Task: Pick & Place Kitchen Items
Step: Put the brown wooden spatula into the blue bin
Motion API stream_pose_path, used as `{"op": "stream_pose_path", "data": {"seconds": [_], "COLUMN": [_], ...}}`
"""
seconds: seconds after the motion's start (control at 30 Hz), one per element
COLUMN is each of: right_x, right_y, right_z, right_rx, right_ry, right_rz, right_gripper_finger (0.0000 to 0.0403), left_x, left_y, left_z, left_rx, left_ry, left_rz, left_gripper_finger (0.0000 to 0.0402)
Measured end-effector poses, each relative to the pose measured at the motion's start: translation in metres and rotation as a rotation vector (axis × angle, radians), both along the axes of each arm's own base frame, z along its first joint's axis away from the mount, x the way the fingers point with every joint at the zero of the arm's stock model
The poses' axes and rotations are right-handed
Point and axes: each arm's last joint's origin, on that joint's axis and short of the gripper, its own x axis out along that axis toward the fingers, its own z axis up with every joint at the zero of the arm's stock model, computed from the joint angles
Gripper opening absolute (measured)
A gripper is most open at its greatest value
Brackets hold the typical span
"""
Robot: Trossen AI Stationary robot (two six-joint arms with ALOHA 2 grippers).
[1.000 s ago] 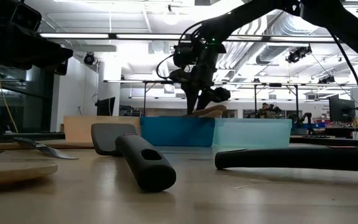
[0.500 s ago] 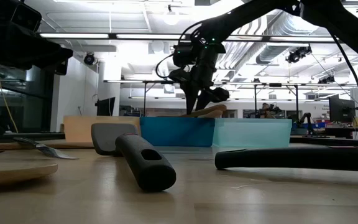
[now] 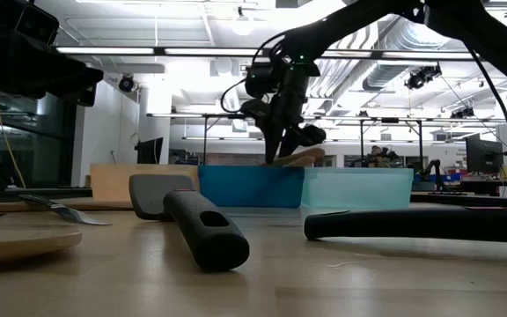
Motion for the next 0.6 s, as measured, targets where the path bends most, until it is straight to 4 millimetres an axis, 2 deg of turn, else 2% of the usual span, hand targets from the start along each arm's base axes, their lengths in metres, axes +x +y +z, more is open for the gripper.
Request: {"op": "stream_pose_path", "data": {"seconds": [0.13,0.47,0.6], "right_x": [0.0027,0.0048,0.0053], "right_y": [0.0010,-0.0022,-0.0031], "right_z": [-0.0100,-0.0091,-0.0090], "right_rx": [0.025,-0.017,-0.040], "right_ry": [0.016,-0.002,0.000], "right_rz": [0.009,-0.001,-0.006], "right_gripper_finger": [0.0103,0.0104,0.0120], "left_x": [0.0000,0.0000,0.0000], "left_y": [0.0000,0.0000,0.0000], "left_z": [-0.0001,-0.0001,0.0000], "left_rx": [0.000,0.000,0.000], "left_ry": [0.000,0.001,0.000], "left_rz": [0.000,0.000,0.001], "left_gripper_finger": [0.0125,0.0125,0.0125]}}
